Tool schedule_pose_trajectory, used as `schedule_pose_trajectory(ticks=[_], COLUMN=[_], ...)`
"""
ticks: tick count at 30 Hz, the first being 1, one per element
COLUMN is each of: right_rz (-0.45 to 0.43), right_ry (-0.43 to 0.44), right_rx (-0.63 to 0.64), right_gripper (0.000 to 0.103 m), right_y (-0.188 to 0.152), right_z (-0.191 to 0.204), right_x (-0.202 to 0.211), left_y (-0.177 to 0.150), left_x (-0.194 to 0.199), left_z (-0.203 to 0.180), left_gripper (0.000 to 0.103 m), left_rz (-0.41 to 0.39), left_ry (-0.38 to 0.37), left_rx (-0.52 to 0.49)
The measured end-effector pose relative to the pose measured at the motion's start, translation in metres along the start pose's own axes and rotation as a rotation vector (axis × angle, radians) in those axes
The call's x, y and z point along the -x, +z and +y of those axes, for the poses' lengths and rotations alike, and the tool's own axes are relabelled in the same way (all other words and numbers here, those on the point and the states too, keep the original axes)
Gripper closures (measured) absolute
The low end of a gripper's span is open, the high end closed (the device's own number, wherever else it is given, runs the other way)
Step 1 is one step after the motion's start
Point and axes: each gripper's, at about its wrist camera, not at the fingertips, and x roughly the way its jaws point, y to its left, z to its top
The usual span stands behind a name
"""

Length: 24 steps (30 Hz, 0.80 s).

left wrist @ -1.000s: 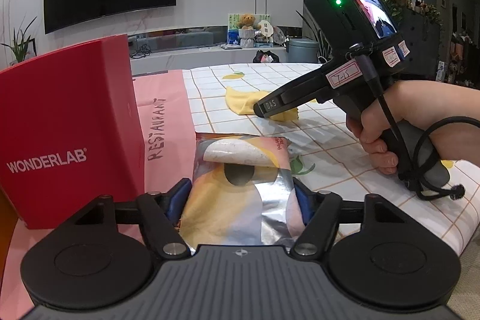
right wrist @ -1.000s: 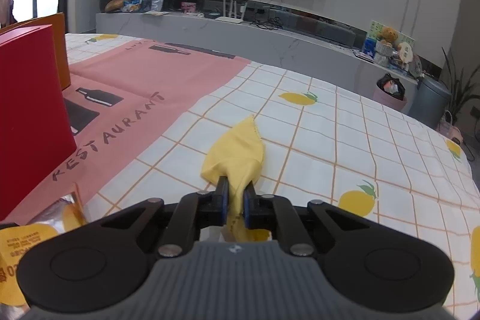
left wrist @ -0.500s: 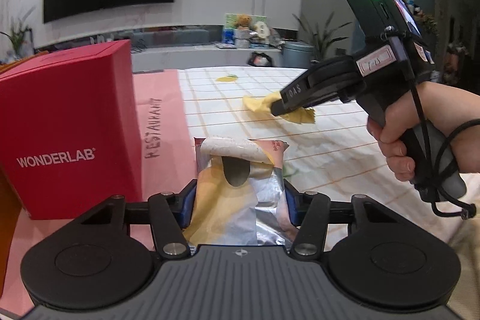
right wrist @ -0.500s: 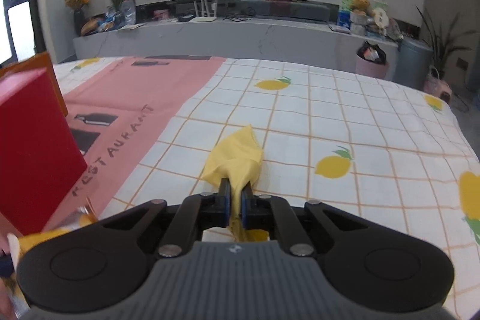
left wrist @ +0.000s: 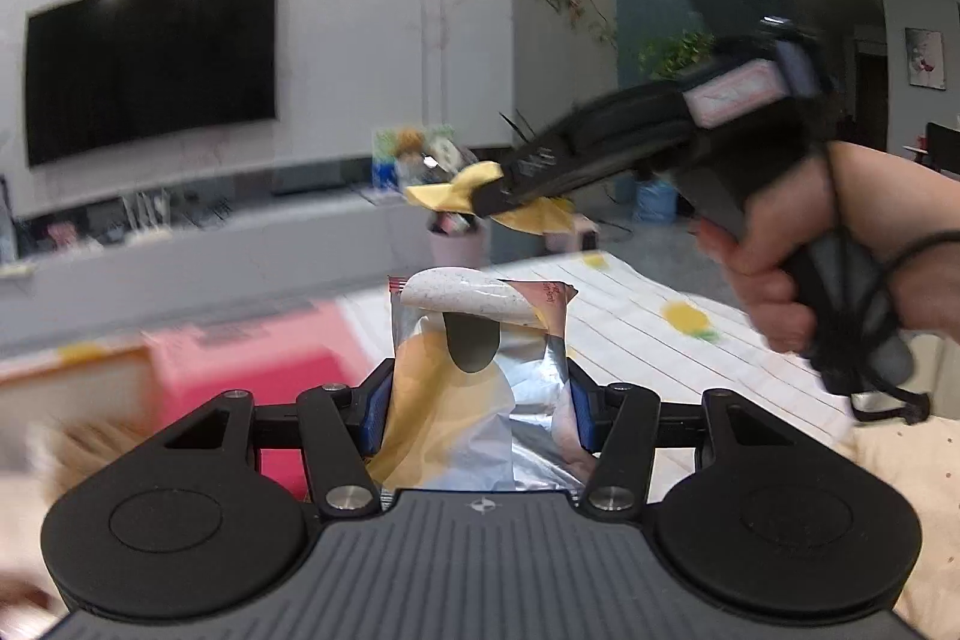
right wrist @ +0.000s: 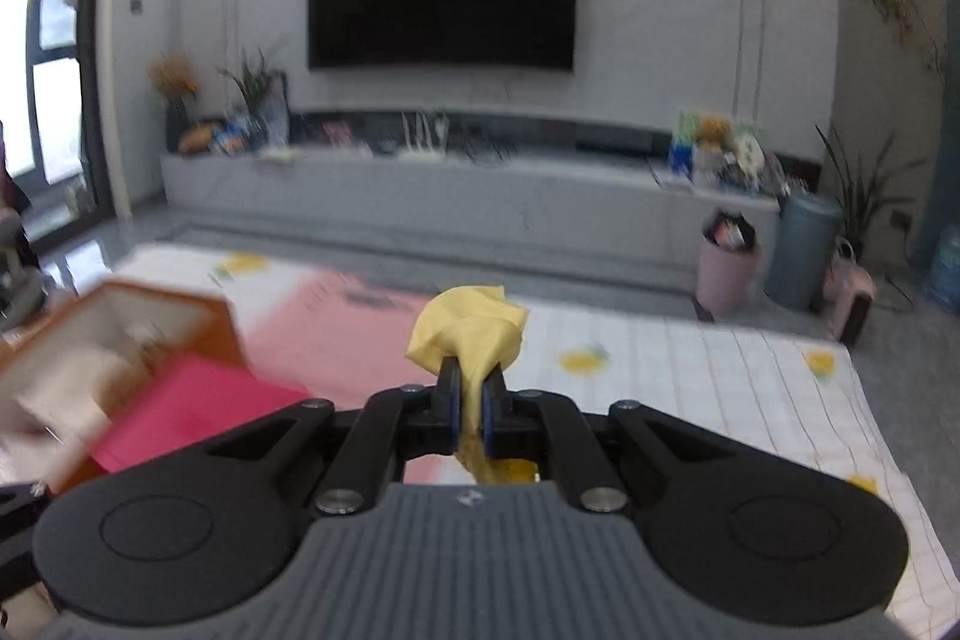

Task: Organize soft objects
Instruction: 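Carry the snack packet and yellow cloth with both tools over the orange box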

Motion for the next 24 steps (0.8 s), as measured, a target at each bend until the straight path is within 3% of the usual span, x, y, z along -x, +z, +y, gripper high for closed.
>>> schedule_pose_trajectory(ticks=[5, 8, 12, 16, 20, 24], right_rz=[-0.056, -0.043, 0.001, 0.083, 0.181, 0.265], right_ry=[0.075, 0.123, 0.185, 0.196, 0.187, 0.162], right_rx=[0.04, 0.081, 0.115, 0.112, 0.113, 0.138], right_gripper=[0.099, 0.099, 0.099, 0.099, 0.099, 0.099], right_y=[0.04, 0.053, 0.057, 0.052, 0.038, 0.017], right_z=[0.073, 0.123, 0.181, 0.222, 0.251, 0.267], right_x=[0.007, -0.008, -0.042, -0.08, -0.115, -0.145], left_y=[0.014, 0.003, -0.02, -0.038, -0.056, -0.068], left_x=[0.02, 0.027, 0.03, 0.012, 0.006, 0.014], left_z=[0.081, 0.133, 0.171, 0.198, 0.214, 0.213], left_gripper=[0.04, 0.04, 0.04, 0.04, 0.04, 0.036], left_rz=[0.039, 0.074, 0.129, 0.303, 0.41, 0.434], left_ry=[0.165, 0.272, 0.398, 0.374, 0.348, 0.358], left_rx=[0.038, 0.096, 0.128, 0.224, 0.319, 0.274])
